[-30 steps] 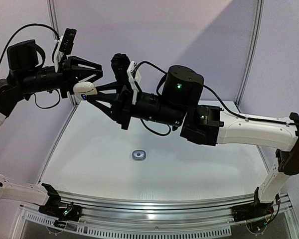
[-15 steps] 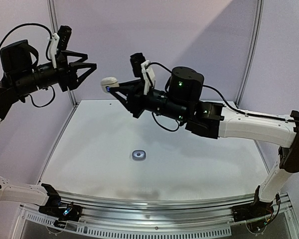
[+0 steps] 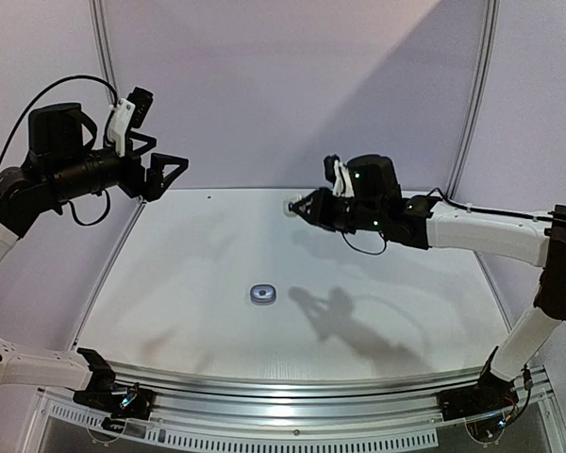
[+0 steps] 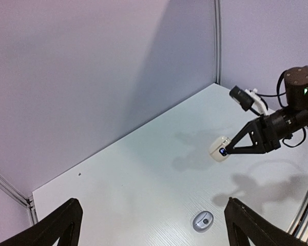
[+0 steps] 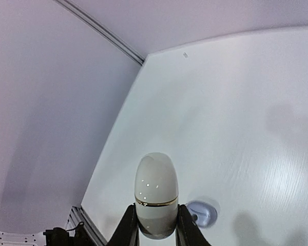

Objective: Insert the wireless bluetooth earbuds into the charging case

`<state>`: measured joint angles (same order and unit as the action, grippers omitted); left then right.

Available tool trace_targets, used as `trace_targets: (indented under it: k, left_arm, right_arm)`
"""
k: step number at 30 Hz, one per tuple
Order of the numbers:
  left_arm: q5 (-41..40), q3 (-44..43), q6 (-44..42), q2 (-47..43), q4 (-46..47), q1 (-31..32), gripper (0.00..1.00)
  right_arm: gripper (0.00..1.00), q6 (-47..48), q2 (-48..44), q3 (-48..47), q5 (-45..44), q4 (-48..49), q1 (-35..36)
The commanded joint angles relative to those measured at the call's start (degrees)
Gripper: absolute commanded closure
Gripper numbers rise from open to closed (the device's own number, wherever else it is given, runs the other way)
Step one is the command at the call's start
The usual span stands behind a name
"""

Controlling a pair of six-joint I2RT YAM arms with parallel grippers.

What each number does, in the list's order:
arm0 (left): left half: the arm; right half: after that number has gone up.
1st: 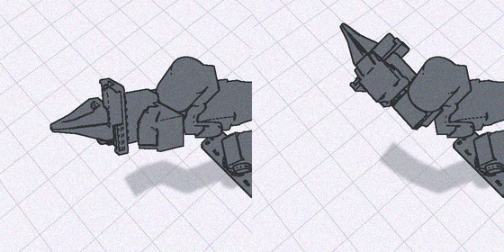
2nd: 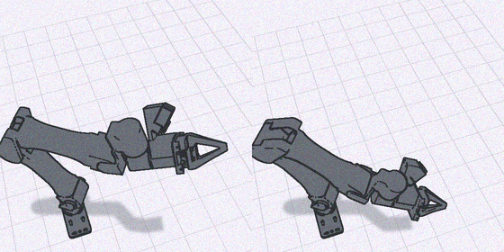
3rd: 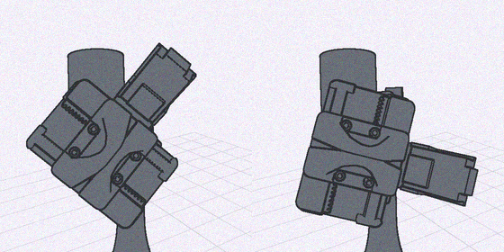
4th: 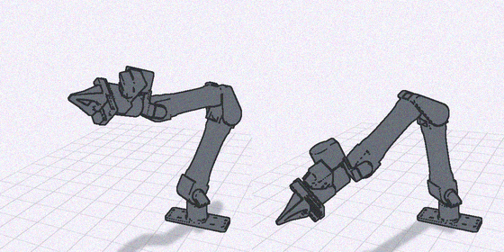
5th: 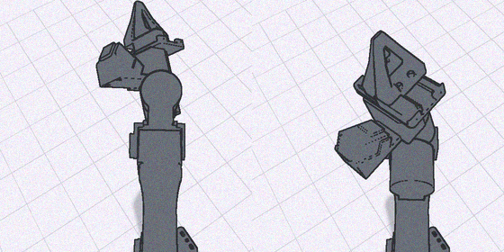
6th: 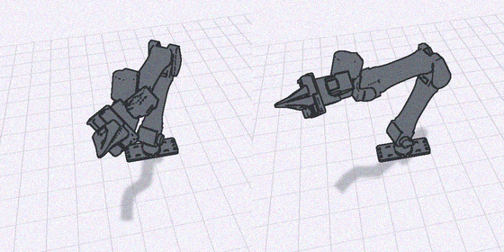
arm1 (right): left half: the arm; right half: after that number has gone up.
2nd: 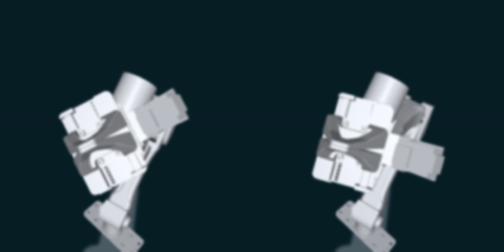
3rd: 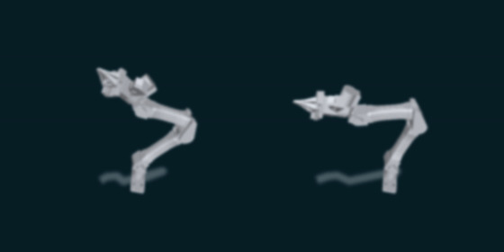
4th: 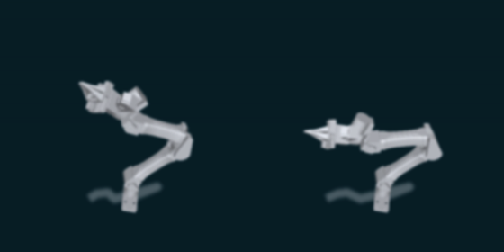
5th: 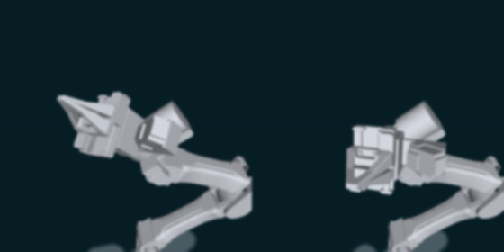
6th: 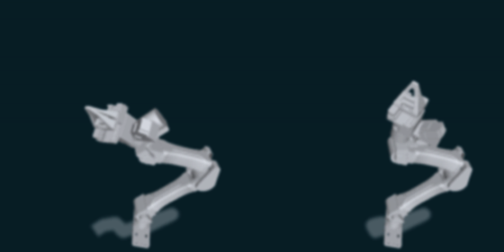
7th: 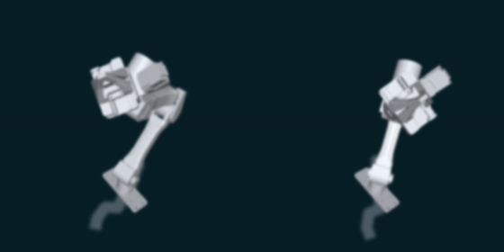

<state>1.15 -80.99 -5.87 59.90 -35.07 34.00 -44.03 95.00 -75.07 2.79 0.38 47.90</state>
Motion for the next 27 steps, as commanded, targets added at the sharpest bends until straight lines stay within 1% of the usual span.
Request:
trace_targets:
  k: [1, 3, 5, 8, 11, 16, 18, 25, 26, 27]
  left_arm:
    - [0.06, 1.64, 1.39, -1.0, -1.5, -1.21, 0.01]
    - [0.17, 2.08, 1.4, -1.14, -1.4, -1.3, 0.01]
    - [0.16, 2.44, 1.37, -1.26, -1.19, -1.37, 0.01]
    - [0.3, 2.97, 1.56, -1.59, -1.07, -1.48, 0.01]
    - [0.83, 3.29, 1.86, -1.79, -1.05, -1.7, 0.01]
    - [1.01, 2.84, 1.84, -1.8, -1.14, -1.9, 0.01]
    - [0.94, 2.77, 1.66, -1.85, -1.14, -2.0, 0.01]
    - [1.52, 2.78, 1.94, -1.47, -0.97, -2.18, 0.01]
    - [1.49, 2.65, 1.92, -1.44, -0.97, -2.18, 0.01]
    - [1.42, 2.6, 1.84, -1.43, -0.95, -2.18, 0.01]
  right_arm:
    - [1.0, -13.91, 4.37, 6.58, 11.34, -2.98, -1.43]
    - [1.0, -15.65, 7.01, 7.6, 15.3, -1.81, -1.44]
    - [1.0, -17.59, 10.1, 8.94, 17.4, 0.45, -1.41]
    - [1.0, -19.67, 11.65, 11.35, 15.6, 3.15, -1.48]
    - [1.0, -19.71, 13.74, 11.72, 14.57, 2.97, -1.48]
    - [1.0, -21.04, 19.35, 11.51, 17.62, 5.67, -1.43]
    - [1.0, -22.0, 19.81, 12.53, 17.15, 6.88, -1.46]
    - [1.0, -22.7, 21.33, 12.12, 16.68, 6.18, -1.54]
    - [0.98, -22.77, 21.36, 12.14, 16.22, 5.65, -1.47]
    - [0.91, -22.84, 21.23, 12.19, 15.56, 4.71, -1.49]
